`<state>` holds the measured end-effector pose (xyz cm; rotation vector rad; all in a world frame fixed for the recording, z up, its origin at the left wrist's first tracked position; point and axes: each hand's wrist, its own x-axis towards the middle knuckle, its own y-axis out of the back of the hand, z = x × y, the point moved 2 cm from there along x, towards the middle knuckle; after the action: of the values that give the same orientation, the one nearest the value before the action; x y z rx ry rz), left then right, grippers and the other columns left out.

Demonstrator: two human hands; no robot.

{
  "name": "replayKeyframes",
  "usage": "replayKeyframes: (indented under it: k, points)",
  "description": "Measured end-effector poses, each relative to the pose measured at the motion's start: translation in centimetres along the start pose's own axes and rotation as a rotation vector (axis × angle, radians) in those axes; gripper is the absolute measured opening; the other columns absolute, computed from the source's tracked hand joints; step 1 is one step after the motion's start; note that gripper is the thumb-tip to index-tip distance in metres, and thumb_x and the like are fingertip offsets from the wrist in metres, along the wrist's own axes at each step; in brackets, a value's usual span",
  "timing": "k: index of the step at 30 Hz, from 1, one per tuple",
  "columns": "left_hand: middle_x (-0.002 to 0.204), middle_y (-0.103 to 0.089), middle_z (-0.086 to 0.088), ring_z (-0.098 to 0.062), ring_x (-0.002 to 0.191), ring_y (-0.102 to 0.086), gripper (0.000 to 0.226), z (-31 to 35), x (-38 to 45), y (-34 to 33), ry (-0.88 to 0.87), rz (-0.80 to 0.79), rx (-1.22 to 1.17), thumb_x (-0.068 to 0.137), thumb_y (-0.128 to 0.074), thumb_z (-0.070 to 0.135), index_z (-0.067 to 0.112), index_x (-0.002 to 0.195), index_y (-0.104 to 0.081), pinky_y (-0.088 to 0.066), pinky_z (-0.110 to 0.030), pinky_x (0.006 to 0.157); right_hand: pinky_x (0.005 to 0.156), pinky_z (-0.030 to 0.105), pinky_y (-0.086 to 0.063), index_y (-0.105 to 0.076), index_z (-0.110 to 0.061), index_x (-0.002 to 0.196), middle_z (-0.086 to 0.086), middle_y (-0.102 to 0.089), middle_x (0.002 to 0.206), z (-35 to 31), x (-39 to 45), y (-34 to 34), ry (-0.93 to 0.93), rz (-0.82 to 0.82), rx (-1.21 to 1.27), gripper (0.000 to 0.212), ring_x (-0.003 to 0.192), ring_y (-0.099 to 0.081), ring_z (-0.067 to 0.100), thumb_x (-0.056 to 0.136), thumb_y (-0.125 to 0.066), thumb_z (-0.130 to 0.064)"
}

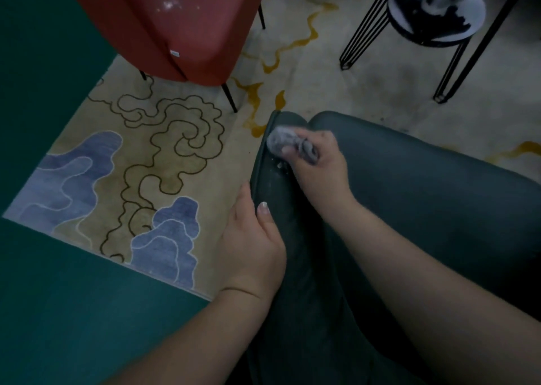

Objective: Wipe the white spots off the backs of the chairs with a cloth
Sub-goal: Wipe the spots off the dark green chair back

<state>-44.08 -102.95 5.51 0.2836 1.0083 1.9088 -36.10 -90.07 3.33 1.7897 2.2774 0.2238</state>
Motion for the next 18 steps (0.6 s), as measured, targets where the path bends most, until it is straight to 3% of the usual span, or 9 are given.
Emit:
replayKeyframes:
  k: [2, 4, 7, 10, 13, 15, 18]
  points:
    - [0.149, -0.040, -0.001, -0.023, 0.128, -0.044, 0.051, 0.0, 0.0, 0.0, -0.008, 0.004, -0.004, 0.100, -0.029, 0.031, 0.021, 0.150, -0.024, -0.036, -0.029, 0.096, 0.078, 0.002, -0.039, -0.066, -0.042, 0.102, 0.000, -0.049, 0.099, 0.3, -1.5, 0.5, 0.064, -0.050, 0.005, 0.027, 0.086, -0.053, -0.004, 0.085, -0.068, -0.021]
    - [0.149, -0.040, -0.001, -0.023, 0.127, -0.045, 0.052, 0.0, 0.1, -0.1, -0.008, 0.000, 0.003, 0.099, -0.031, 0.032, 0.022, 0.150, -0.022, -0.037, -0.029, 0.095, 0.079, 0.006, -0.041, -0.066, -0.043, 0.097, 0.002, -0.052, 0.103, 0.1, 0.0, 0.6, 0.014, 0.019, 0.011, 0.022, 0.088, -0.055, 0.000, 0.087, -0.067, -0.024]
    - [0.147, -0.040, -0.001, -0.023, 0.124, -0.047, 0.063, 0.2, 0.0, 0.0, -0.018, -0.012, 0.033, 0.095, -0.040, 0.041, 0.026, 0.151, -0.017, -0.040, -0.031, 0.094, 0.078, 0.003, -0.041, -0.068, -0.029, 0.109, 0.009, -0.053, 0.112, -0.8, 3.9, -0.3, -0.047, 0.109, -0.015, 0.019, 0.088, -0.056, 0.001, 0.090, -0.064, -0.026]
    - [0.146, -0.040, 0.003, -0.019, 0.124, -0.046, 0.076, 0.0, 0.0, 0.2, -0.040, -0.025, 0.001, 0.086, -0.052, 0.046, 0.032, 0.150, -0.013, -0.040, -0.031, 0.097, 0.072, -0.005, -0.033, -0.066, -0.026, 0.111, 0.004, -0.047, 0.107, -0.9, 3.7, -1.1, 0.002, 0.067, -0.084, 0.023, 0.080, -0.049, -0.008, 0.089, -0.066, -0.023]
    - [0.144, -0.042, 0.006, -0.015, 0.126, -0.045, 0.080, -0.3, 0.2, 0.3, -0.025, -0.050, -0.039, 0.080, -0.060, 0.046, 0.031, 0.148, -0.019, -0.042, -0.034, 0.102, 0.075, 0.002, -0.037, -0.066, -0.028, 0.110, -0.007, -0.043, 0.094, 0.0, -0.9, -0.2, 0.115, -0.060, -0.072, 0.027, 0.081, -0.049, -0.011, 0.086, -0.069, -0.016]
    - [0.141, -0.046, 0.005, -0.014, 0.125, -0.047, 0.083, -0.3, 0.3, 0.3, 0.010, -0.046, -0.065, 0.076, -0.064, 0.048, 0.030, 0.146, -0.023, -0.043, -0.035, 0.101, 0.076, 0.004, -0.039, -0.067, -0.028, 0.106, -0.006, -0.042, 0.092, 0.3, -2.7, 0.4, 0.178, -0.135, -0.048, 0.027, 0.081, -0.049, -0.009, 0.085, -0.069, -0.012]
    - [0.139, -0.048, 0.003, -0.016, 0.123, -0.049, 0.089, -0.1, 0.2, 0.3, 0.040, -0.052, -0.085, 0.071, -0.068, 0.051, 0.028, 0.145, -0.025, -0.045, -0.037, 0.100, 0.077, 0.002, -0.038, -0.069, -0.027, 0.106, -0.005, -0.041, 0.093, -0.3, 0.1, 0.3, 0.100, -0.061, -0.043, 0.023, 0.082, -0.050, -0.008, 0.087, -0.068, -0.015]
